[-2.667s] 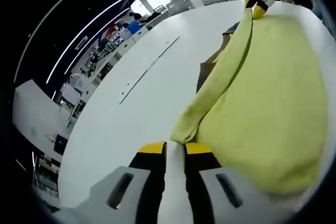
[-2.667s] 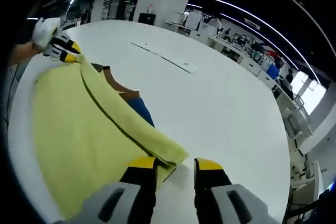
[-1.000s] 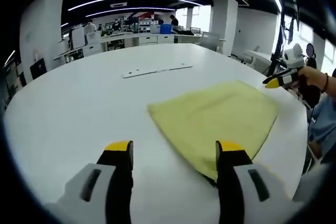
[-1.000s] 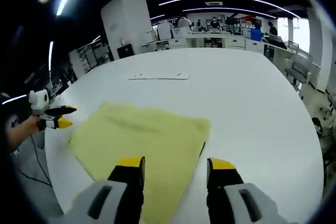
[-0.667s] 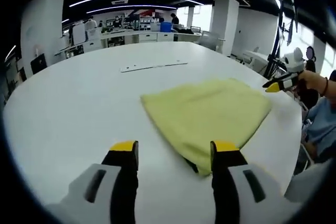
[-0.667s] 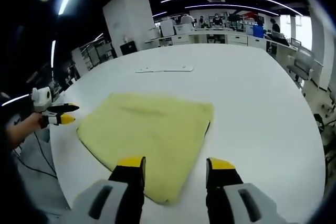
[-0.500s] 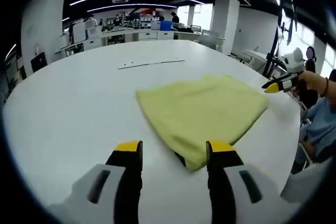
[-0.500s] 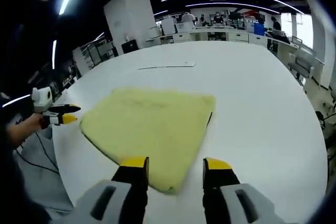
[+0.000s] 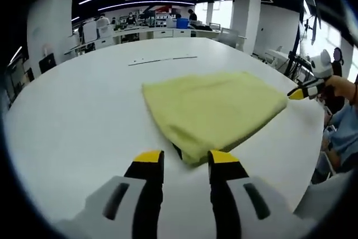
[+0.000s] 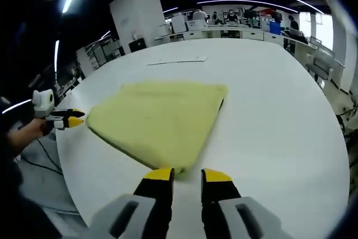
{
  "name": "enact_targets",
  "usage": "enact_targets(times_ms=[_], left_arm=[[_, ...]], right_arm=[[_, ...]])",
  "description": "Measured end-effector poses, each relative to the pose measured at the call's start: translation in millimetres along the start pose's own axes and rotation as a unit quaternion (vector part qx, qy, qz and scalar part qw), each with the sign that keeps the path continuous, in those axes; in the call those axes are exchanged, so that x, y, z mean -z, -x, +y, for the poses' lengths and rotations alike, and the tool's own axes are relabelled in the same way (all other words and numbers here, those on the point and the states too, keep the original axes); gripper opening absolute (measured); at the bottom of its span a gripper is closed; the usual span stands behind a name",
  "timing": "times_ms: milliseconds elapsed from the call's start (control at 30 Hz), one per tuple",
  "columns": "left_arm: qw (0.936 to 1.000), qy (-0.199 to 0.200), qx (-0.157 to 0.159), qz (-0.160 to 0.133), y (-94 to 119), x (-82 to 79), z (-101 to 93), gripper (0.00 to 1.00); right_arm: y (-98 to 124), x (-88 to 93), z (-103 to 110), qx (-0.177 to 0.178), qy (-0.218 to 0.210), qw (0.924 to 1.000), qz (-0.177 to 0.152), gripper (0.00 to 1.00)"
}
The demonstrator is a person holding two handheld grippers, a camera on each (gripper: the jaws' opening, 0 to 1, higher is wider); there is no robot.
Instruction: Fold the garment on the visible template until the final outline fits inside the template.
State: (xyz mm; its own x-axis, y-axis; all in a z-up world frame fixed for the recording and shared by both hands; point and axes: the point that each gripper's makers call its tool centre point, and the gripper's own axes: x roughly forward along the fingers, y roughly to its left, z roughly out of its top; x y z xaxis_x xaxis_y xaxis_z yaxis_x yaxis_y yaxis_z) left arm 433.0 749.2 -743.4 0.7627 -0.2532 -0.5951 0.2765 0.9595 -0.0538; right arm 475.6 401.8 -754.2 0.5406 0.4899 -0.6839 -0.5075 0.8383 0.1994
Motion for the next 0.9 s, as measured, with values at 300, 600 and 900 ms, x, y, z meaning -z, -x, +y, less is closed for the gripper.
enact_targets(times_ms=[300,600,900], left_arm=[[0.9999,0.015,-0.006,-0.001,1,3.0,-5.4,0.18],[0.9994,0.035,0.0,0.002,-3,7.9,-12.9,0.13],[0.9978,0.066,0.002,0.004,-8,11.3,-11.2,0.1]], right_arm=[[-5,6.9,2,-0.002,-0.016,0.9999,-0.003,0.05],[-11,7.7,5,-0.014,-0.045,0.9988,-0.014,0.0],[-14,8.2,8,-0.034,-0.095,0.9944,-0.033,0.0]])
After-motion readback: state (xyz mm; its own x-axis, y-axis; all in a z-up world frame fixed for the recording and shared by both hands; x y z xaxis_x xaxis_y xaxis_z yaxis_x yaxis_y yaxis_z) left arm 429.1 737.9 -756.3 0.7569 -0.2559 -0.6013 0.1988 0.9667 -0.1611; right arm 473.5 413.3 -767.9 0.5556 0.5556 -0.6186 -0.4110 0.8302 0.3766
